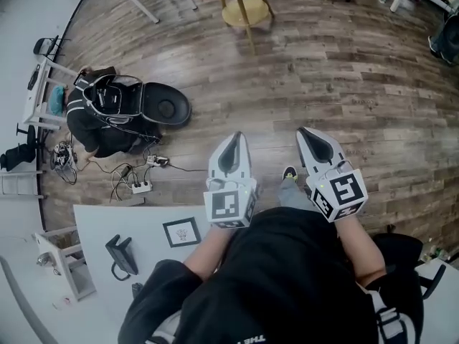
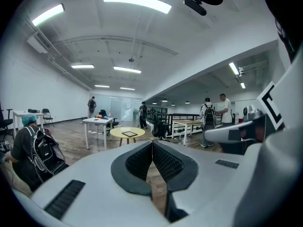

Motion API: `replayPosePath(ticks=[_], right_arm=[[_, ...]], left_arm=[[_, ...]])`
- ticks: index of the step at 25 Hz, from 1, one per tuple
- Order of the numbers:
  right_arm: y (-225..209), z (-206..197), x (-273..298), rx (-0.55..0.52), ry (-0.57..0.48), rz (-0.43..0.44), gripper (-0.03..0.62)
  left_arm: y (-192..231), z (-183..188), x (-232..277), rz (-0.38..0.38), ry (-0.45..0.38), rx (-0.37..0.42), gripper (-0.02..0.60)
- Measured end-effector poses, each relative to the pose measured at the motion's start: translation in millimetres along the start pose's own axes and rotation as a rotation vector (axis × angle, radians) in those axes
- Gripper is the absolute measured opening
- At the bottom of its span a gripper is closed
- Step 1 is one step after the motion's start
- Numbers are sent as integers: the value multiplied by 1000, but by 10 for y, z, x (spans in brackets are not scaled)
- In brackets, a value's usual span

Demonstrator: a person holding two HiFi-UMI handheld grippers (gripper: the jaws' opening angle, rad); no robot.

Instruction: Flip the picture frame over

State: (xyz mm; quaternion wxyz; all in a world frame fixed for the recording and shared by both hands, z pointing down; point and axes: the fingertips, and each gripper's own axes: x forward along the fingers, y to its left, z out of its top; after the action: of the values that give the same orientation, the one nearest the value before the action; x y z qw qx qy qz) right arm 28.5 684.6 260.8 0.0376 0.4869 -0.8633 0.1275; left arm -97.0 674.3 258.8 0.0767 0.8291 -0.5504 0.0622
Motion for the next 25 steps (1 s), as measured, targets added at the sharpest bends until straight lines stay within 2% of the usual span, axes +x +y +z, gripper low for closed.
replayPosePath(ticks=[3,6,10,17,25], right_arm=[[-233,110,180,-14,-14,25,20],[-429,184,304,-45,-23,49,20],[-680,262,397,-35,-39,56,20],[-877,326,501,-12,-64,63,20],[-1117,338,875,25,-41,47,20]], left_arm=[[12,12,263,32,-3,27,23],[-4,28,496,52,-1,20,23],[-65,134,728,70,-24,27,23],[-139,185,931,69,-29,40,23],[45,175,1381,40,-13,52,23]])
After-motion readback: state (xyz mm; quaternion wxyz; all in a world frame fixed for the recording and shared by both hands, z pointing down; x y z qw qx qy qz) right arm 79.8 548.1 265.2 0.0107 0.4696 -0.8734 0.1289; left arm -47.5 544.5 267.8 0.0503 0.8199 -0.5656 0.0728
